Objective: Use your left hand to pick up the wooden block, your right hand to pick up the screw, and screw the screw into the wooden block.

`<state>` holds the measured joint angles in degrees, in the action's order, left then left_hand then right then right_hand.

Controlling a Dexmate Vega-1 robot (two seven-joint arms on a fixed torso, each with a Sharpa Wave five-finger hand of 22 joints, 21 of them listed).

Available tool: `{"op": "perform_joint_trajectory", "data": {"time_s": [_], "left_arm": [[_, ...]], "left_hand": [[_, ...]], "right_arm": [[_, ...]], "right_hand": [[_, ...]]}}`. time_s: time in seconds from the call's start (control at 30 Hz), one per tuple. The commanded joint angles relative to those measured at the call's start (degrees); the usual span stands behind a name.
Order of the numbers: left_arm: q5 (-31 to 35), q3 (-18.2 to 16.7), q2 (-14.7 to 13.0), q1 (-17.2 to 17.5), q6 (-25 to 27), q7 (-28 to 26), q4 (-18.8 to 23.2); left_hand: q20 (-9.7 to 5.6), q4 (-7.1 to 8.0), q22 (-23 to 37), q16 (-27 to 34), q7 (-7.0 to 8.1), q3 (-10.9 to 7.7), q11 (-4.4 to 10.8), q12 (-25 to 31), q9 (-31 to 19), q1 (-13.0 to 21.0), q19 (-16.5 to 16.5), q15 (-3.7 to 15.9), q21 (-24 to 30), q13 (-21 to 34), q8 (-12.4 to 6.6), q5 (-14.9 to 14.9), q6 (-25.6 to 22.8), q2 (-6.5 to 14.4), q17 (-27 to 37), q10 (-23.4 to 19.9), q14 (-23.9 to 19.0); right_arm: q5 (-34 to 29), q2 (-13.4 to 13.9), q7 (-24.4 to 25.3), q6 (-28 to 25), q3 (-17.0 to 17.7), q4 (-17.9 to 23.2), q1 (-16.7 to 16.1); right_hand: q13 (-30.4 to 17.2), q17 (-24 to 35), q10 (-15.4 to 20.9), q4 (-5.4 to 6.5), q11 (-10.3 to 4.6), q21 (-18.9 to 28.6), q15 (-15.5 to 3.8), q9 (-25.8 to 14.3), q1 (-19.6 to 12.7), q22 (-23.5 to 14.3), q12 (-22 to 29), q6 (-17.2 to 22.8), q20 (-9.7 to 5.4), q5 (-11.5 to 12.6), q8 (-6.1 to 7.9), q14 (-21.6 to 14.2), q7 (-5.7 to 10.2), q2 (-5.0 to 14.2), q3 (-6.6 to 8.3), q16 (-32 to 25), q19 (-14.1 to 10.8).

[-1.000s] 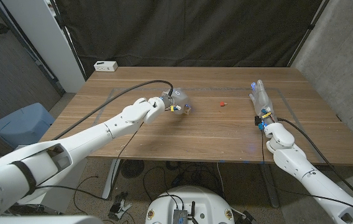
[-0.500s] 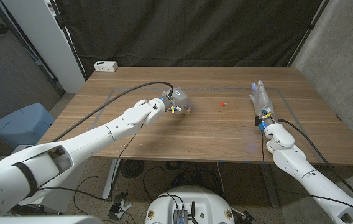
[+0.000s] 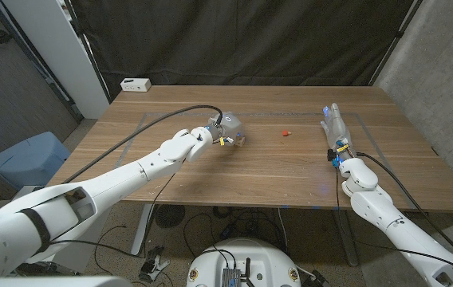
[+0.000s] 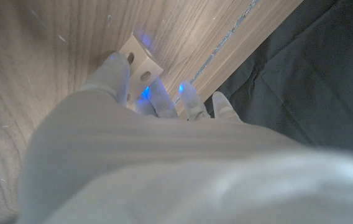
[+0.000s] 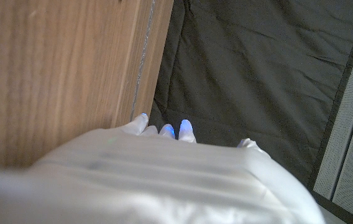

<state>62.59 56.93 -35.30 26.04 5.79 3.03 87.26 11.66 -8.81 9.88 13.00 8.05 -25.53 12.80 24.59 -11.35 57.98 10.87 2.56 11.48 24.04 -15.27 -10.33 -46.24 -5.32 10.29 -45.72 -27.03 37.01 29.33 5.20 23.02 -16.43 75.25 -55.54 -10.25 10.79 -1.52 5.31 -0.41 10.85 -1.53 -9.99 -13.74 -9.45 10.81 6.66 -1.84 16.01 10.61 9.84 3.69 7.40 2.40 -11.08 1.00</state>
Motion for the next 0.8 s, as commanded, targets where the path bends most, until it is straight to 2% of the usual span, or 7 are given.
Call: {"op": "perform_joint_trajectory", "data": {"time_s": [0.03, 0.8], "left_arm": [[-0.4, 0.4, 0.3, -0.5, 0.2, -0.3, -0.8], [-1.3, 0.0, 0.1, -0.2, 1.4, -1.2, -0.4]], "left_hand": [[0.07, -0.06, 0.0, 0.3, 0.05, 0.22, 0.04, 0.4, -0.1, 0.6, 0.3, 6.38, 0.0, 0.4, -0.31, 0.1, -0.8, 0.1, 0.3, -0.8, -0.5], [-0.02, 0.22, 0.0, 0.3, 0.18, 1.02, 0.01, 0.8, -0.1, 0.5, 0.6, 6.84, -0.2, 1.0, -0.48, 0.0, -2.5, 0.4, 0.4, -2.4, -1.0]], "right_arm": [[0.1, -0.4, 0.0, 0.2, -0.1, -0.8, 0.5], [-0.3, -0.1, 0.7, -0.1, 0.0, 0.1, 0.4]], "right_hand": [[-0.1, 0.1, 0.4, 0.17, -0.02, 0.1, 0.33, -0.2, 0.4, -0.2, 0.4, 0.5, -1.08, 0.0, 0.33, -0.2, -0.02, -0.18, -0.11, -0.4, -0.4], [-0.1, 0.1, 0.7, 0.2, -0.06, 0.1, 0.24, -0.2, 0.5, -0.2, 0.4, 0.9, -1.08, 0.1, 0.34, -0.5, -0.05, -0.17, -0.09, -0.4, -0.7]]}}
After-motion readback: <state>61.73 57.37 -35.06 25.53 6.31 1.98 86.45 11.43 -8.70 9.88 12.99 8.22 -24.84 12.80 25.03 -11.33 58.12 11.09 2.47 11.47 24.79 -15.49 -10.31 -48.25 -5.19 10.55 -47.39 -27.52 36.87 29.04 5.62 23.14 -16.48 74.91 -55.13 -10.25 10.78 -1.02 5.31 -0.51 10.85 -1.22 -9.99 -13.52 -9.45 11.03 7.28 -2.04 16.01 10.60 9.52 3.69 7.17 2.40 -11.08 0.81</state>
